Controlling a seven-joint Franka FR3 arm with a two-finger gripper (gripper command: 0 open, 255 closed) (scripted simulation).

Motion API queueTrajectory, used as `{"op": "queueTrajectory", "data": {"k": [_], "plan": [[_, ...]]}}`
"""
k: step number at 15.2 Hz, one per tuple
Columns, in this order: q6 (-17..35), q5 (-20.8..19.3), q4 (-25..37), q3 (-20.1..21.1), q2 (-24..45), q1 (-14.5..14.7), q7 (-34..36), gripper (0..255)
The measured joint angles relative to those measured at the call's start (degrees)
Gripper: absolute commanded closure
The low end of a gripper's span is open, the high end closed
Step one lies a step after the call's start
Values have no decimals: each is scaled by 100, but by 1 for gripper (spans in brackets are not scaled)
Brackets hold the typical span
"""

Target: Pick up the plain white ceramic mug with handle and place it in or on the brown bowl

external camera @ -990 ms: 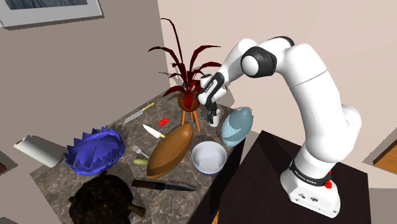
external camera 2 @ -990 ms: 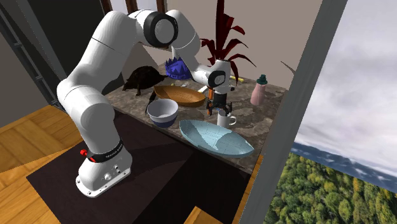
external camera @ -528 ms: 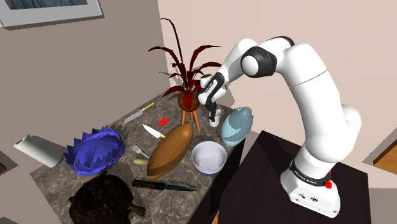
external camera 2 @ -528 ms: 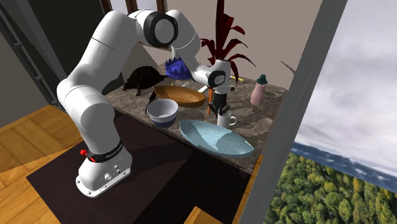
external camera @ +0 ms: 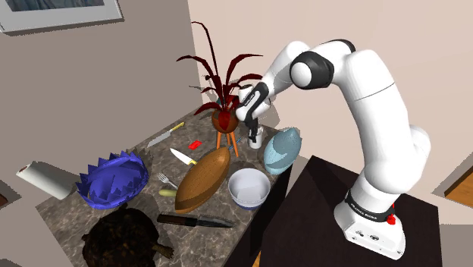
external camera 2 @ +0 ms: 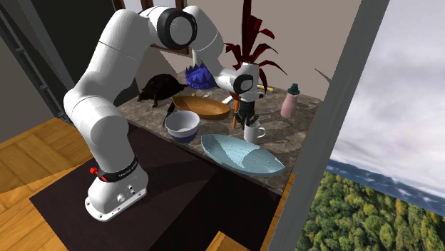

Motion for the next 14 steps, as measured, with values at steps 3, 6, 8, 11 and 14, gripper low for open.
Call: {"op": "queueTrajectory", "data": {"k": [3,6,8,11,14], "plan": [[-137,-15,-48,-16,-186,16,-4,255],[-277,-32,-97,-32,-375,33,-8,255],[-375,-42,-116,-44,-494,38,-16,255],[-536,-60,-138,-61,-678,49,-26,255],[-695,-75,-132,-72,-832,67,-23,255]]}}
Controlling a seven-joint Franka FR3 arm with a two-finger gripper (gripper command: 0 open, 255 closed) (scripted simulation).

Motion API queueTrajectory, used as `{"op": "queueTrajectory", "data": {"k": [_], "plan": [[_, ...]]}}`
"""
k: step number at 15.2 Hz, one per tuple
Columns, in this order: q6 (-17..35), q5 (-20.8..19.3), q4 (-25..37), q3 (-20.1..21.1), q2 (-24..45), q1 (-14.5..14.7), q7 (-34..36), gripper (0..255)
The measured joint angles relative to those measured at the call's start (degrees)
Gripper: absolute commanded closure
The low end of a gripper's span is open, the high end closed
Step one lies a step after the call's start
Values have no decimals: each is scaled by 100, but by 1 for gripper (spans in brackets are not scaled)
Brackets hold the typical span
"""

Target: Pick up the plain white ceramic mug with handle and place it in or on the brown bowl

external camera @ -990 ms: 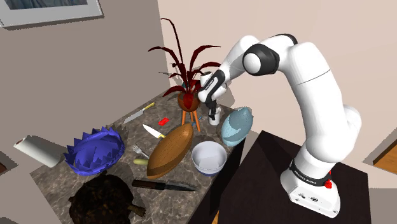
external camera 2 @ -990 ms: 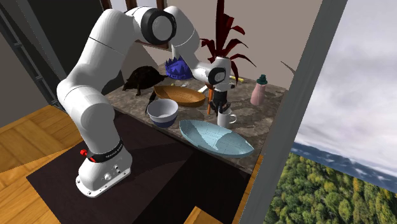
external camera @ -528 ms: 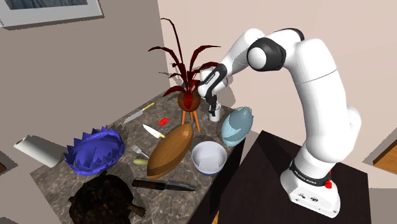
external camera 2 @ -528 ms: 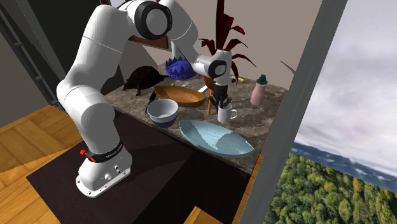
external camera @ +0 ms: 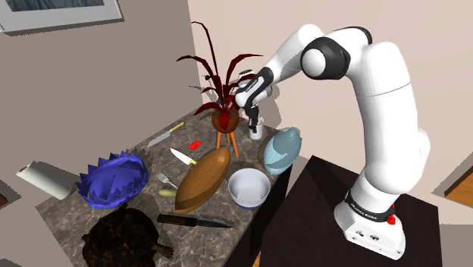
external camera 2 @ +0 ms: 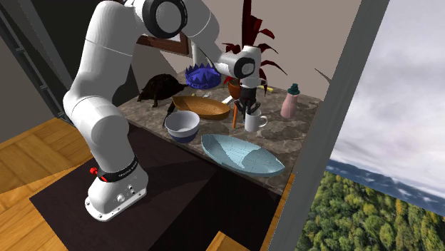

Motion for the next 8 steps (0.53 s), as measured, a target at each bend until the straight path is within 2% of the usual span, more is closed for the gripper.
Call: {"op": "queueTrajectory", "data": {"k": [8], "plan": [[-432,-48,-2,-36,-437,34,-13,255]]}}
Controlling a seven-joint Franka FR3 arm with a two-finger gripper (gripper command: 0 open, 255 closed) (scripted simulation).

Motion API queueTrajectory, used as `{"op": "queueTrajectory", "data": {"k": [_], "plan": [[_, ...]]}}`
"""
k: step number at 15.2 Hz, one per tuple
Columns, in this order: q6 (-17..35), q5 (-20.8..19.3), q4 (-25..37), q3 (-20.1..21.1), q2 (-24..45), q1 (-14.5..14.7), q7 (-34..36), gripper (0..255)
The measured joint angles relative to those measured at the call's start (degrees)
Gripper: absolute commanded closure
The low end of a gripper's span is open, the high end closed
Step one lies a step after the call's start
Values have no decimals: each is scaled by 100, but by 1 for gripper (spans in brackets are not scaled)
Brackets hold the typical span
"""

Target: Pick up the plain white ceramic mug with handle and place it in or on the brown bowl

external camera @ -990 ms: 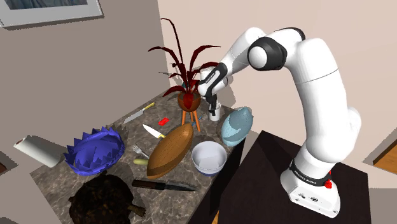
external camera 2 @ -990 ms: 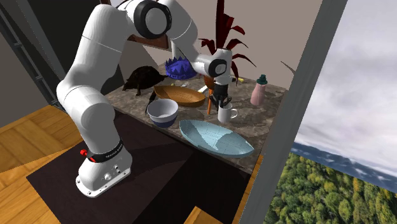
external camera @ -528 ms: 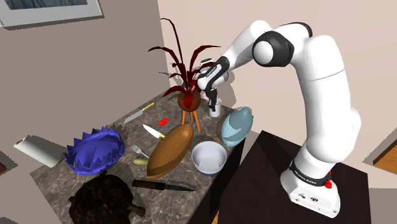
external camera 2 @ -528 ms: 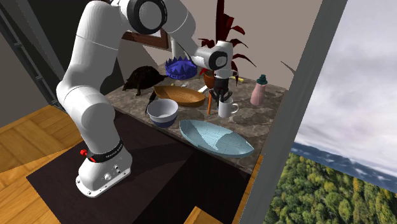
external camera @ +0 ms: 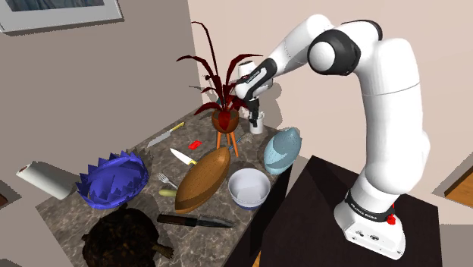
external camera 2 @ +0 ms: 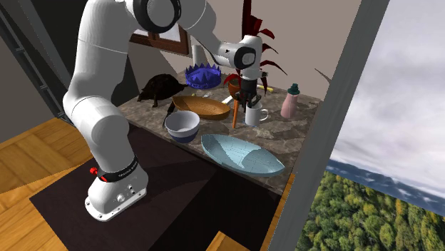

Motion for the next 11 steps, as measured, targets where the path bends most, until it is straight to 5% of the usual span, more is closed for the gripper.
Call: {"op": "queueTrajectory", "data": {"k": [6,11], "plan": [[-337,-25,97,-16,-241,22,-6,255],[-416,-51,-80,117,-453,366,456,255]]}}
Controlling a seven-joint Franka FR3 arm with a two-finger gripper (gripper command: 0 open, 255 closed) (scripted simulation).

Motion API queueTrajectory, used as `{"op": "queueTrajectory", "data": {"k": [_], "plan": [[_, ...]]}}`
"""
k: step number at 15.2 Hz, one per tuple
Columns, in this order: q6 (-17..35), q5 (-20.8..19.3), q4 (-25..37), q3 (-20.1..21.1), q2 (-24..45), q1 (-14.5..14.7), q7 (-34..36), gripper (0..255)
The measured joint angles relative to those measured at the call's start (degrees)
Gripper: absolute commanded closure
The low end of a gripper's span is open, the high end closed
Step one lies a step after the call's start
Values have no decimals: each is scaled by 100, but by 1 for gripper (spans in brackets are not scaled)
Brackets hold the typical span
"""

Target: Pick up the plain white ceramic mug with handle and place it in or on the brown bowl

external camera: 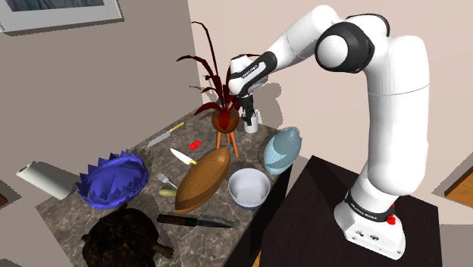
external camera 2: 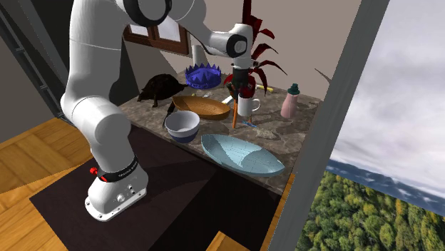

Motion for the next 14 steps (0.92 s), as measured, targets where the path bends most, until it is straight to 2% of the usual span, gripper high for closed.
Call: {"op": "queueTrajectory", "data": {"k": [9,14], "plan": [[-218,8,0,360,-131,761,1081,255],[-446,44,421,568,96,1162,1655,255]]}}
